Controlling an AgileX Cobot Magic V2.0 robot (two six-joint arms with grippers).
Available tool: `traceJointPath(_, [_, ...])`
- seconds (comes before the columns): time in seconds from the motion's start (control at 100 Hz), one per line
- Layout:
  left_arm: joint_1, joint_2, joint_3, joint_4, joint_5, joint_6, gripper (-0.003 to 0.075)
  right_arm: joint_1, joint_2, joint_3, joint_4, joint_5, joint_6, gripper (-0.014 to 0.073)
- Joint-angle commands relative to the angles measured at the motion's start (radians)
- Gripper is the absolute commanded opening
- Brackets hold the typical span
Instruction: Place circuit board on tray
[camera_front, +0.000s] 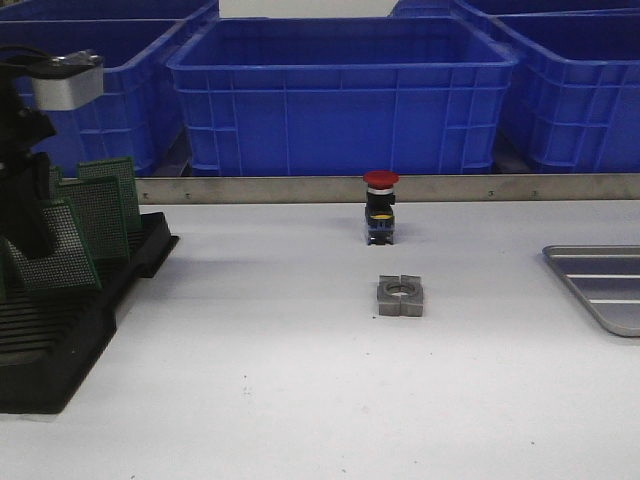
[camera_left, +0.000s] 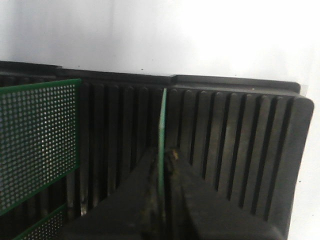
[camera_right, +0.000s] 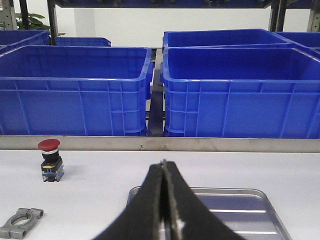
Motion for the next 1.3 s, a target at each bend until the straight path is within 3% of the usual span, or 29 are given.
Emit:
traceJointPath(0.0, [0.002, -0.052, -0.065, -0.032, 0.087, -0.01, -0.0018, -0.002, -0.017, 0.004, -0.01, -0.08, -0.002, -0.0069])
traceJointPath(0.1, [0.002, -0.052, -0.125, -0.066, 0.173, -0.01, -0.0018, -0.002, -0.017, 0.004, -0.01, -0.08, -0.002, -0.0069])
traceJointPath(0.41, [-0.041, -0.093, -0.176, -0.236, 0.171, -0.019, -0.0018, -0.002, -0.017, 0.004, -0.01, -0.08, -0.002, -0.0069])
traceJointPath(0.74, [-0.249, -0.098, -0.176, -0.393, 0.171, -0.019, -0.0019, -0.002, -0.017, 0.004, -0.01, -0.08, -0.002, -0.0069])
traceJointPath(0.99, [-0.365, -0.098, -0.176, -0.421, 0.171, -0.019, -0.0019, -0.002, -0.017, -0.001, -0.01, -0.148, -0.002, -0.0069])
traceJointPath(1.09, [-0.389, -0.098, -0.176, -0.421, 0.171, -0.019, -0.0019, -0.002, -0.017, -0.043, -0.01, -0.095, 0.009, -0.0069])
traceJointPath(1.29, [-0.397, -0.098, -0.176, -0.439, 0.171, -0.019, -0.0019, -0.002, 0.032, -0.245, -0.001, 0.18, 0.05, -0.0069])
